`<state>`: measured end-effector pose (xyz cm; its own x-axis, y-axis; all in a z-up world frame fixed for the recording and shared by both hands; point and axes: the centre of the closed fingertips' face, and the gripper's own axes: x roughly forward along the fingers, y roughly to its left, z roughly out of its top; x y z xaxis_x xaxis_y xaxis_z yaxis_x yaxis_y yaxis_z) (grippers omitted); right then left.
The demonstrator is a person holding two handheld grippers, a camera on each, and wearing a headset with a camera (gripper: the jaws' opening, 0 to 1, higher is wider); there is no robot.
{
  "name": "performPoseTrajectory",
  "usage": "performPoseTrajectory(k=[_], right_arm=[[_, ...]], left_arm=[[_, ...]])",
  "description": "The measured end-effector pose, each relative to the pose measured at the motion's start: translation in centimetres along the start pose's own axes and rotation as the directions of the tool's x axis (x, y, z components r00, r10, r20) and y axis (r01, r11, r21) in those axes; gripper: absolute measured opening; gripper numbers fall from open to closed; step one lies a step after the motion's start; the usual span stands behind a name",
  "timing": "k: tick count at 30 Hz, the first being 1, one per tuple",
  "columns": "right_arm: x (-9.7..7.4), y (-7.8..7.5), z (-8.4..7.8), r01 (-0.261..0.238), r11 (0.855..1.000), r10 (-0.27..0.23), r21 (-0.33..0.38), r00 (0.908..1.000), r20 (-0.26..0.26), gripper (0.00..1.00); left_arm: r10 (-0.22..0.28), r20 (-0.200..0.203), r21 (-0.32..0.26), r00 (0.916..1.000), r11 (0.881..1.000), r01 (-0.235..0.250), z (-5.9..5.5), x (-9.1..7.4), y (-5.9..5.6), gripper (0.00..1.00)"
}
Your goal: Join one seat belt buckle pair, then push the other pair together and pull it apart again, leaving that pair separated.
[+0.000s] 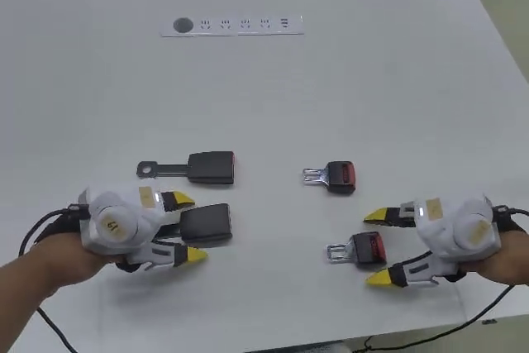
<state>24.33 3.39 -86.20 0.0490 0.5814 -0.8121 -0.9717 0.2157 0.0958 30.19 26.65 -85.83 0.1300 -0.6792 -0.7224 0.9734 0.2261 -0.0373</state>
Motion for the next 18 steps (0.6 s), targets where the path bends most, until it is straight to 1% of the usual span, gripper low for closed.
performPoseTrajectory(k=[1, 2, 3, 4, 6, 8, 9, 10, 11, 12, 14, 16, 17, 18], right_arm=[[0.01, 0.05, -0.01, -0.003, 1.000, 0.003, -0.007, 1.0000, -0.001, 0.58], [0.01, 0.15, -0.01, -0.008, 1.000, 0.008, -0.010, 1.0000, -0.001, 0.57], [0.00, 0.22, -0.03, -0.011, 1.000, 0.011, -0.016, 0.9999, -0.001, 0.55], [-0.01, 0.20, -0.05, -0.009, 1.000, 0.009, -0.020, 1.0000, -0.001, 0.53], [0.02, 0.09, -0.07, 0.000, 1.000, 0.000, -0.023, 1.0000, 0.000, 0.51], [0.05, -0.15, -0.07, 0.020, 0.999, -0.020, -0.039, 0.9998, 0.004, 0.46], [0.05, -0.21, -0.06, 0.024, 0.999, -0.023, -0.038, 0.9997, 0.007, 0.43], [0.04, -0.36, -0.07, 0.032, 0.999, -0.031, -0.029, 0.9995, 0.011, 0.40], [0.11, -0.27, 0.07, 0.024, 0.999, -0.023, -0.027, 0.9996, 0.018, 0.39], [0.02, -0.38, 0.02, 0.026, 0.999, -0.026, -0.025, 0.9996, 0.014, 0.38], [0.00, -0.37, 0.01, 0.029, 0.999, -0.029, -0.031, 0.9995, 0.009, 0.38], [-0.01, -0.44, 0.04, 0.034, 0.999, -0.034, -0.021, 0.9994, 0.011, 0.37], [-0.02, -0.47, 0.06, 0.035, 0.999, -0.035, -0.017, 0.9993, 0.014, 0.37], [-0.05, -0.50, 0.08, 0.037, 0.999, -0.037, -0.008, 0.9991, 0.021, 0.37]], left_arm=[[-0.004, -0.011, 0.012, 0.9999, 1.000, 0.004, -0.23, 0.12, -0.07, 0.49], [-0.009, -0.006, 0.021, 0.9999, 1.000, 0.009, -0.22, 0.13, -0.23, 0.48], [-0.010, 0.003, 0.046, 1.0000, 0.999, 0.009, -0.06, 0.14, -0.15, 0.46], [-0.012, 0.009, 0.053, 0.9999, 0.999, 0.011, 0.11, 0.09, -0.15, 0.45], [-0.018, 0.008, 0.051, 0.9998, 0.999, 0.018, 0.21, -0.18, -0.20, 0.43], [-0.016, 0.026, 0.059, 0.9995, 0.998, 0.014, 0.57, -0.22, 0.14, 0.40], [-0.017, 0.019, 0.061, 0.9997, 0.998, 0.016, 0.46, -0.25, 0.12, 0.38], [-0.027, 0.005, 0.101, 0.9996, 0.995, 0.027, 0.44, -0.25, 0.14, 0.36], [-0.035, 0.003, 0.084, 0.9994, 0.996, 0.034, 0.43, -0.16, -0.17, 0.36], [-0.039, -0.001, 0.098, 0.9992, 0.994, 0.039, 0.50, -0.19, -0.20, 0.36], [-0.039, -0.003, 0.098, 0.9992, 0.994, 0.039, 0.54, -0.37, -0.18, 0.35], [-0.039, -0.006, 0.108, 0.9992, 0.993, 0.040, 0.37, -0.22, -0.22, 0.35], [-0.052, -0.010, 0.123, 0.9986, 0.991, 0.053, 0.33, -0.21, -0.48, 0.35], [-0.055, -0.018, 0.161, 0.9983, 0.985, 0.058, 0.33, -0.27, -0.55, 0.35]])
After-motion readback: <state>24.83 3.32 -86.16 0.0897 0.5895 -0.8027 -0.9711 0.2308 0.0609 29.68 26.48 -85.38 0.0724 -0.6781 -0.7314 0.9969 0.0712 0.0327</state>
